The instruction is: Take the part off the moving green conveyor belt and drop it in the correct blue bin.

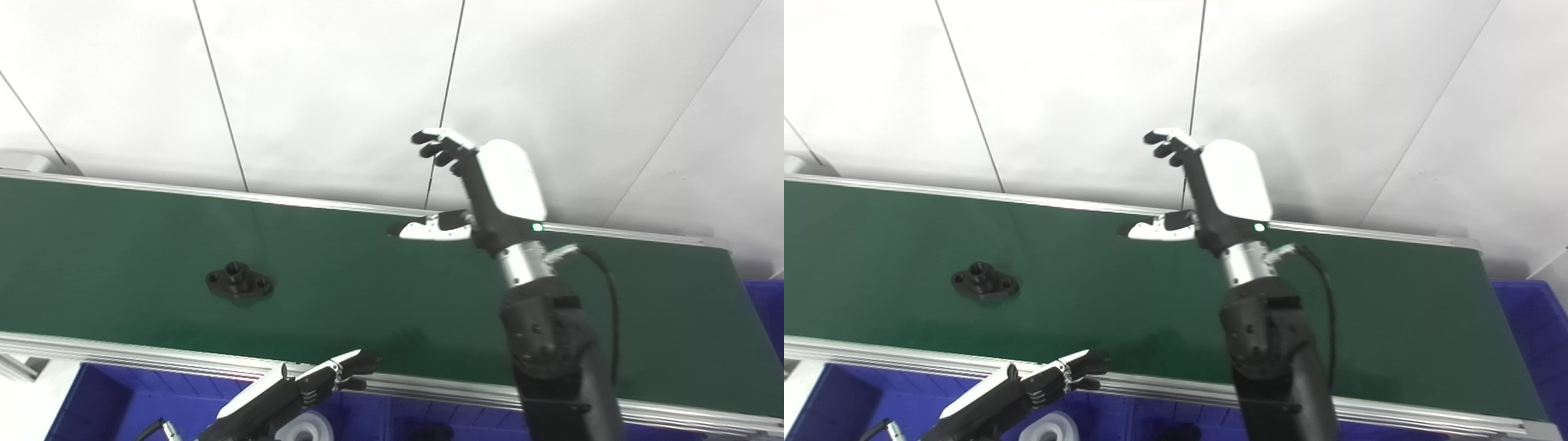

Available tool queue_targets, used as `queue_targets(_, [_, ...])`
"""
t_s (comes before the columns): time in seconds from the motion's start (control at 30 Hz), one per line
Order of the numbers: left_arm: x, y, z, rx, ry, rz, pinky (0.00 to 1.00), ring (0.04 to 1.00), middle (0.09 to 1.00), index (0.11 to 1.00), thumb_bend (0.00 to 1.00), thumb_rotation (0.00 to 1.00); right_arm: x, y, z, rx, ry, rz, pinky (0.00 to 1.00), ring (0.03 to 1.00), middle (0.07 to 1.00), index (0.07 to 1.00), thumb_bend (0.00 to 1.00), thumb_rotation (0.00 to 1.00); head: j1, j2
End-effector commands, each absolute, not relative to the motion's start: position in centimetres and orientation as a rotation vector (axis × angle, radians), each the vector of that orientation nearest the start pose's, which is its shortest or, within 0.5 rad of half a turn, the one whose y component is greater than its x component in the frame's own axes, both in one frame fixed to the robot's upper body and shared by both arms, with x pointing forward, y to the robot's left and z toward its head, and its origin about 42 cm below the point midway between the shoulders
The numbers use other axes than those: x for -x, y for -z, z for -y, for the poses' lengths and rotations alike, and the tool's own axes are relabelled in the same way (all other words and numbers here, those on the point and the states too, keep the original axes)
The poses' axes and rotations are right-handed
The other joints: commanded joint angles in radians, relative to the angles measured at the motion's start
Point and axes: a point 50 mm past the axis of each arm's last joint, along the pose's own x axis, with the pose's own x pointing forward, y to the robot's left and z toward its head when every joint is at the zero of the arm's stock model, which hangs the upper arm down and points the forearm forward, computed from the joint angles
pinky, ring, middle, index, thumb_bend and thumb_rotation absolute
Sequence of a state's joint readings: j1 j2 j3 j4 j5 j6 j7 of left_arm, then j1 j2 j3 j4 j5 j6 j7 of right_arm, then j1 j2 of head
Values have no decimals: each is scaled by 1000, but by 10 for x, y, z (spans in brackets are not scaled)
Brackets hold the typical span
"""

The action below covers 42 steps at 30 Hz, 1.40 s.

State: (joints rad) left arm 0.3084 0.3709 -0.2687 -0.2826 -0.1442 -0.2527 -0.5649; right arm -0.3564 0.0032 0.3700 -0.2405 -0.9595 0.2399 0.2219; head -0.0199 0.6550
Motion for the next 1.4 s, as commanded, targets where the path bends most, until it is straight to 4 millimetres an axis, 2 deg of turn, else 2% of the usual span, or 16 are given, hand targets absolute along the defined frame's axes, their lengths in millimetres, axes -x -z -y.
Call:
queue_targets(0.0, [-154,-120,-228,-151,847,157,893,947,969,948,422,444,-343,-263,69,978,-231,514,654,704,730,744,879,262,2,1])
queue_targets(0.1, [-154,-121,-228,-150,847,165,895,949,968,947,417,434,-346,-252,55,1008,-266,499,694,741,747,745,883,265,1,4])
queue_targets(0.23, [-155,-122,-227,-147,850,167,896,950,969,947,411,427,-351,-242,42,1044,-294,481,697,754,761,765,888,270,4,7])
queue_targets(0.37, [-155,-123,-227,-156,847,169,875,933,955,937,412,446,-354,-232,31,1080,-331,465,757,792,781,801,897,297,4,8])
queue_targets(0.5, [-154,-124,-227,-150,849,172,875,931,953,935,408,451,-354,-221,23,1098,-362,456,742,787,789,805,925,298,5,12])
queue_targets(0.67, [-152,-126,-227,-147,849,169,874,930,953,933,416,463,-351,-209,19,1104,-397,435,768,802,796,809,923,324,9,19])
queue_targets(0.77, [-152,-126,-227,-142,850,168,878,932,953,933,419,470,-349,-203,18,1100,-416,422,824,820,804,811,924,325,10,22])
queue_targets(1.1, [-144,-124,-226,-129,848,174,863,912,932,902,413,486,-356,-181,18,1114,-464,415,845,823,808,811,932,321,9,32])
queue_targets(1.37, [-143,-124,-227,-127,849,167,875,922,940,912,405,481,-361,-175,14,1105,-517,382,851,830,815,821,927,321,6,36])
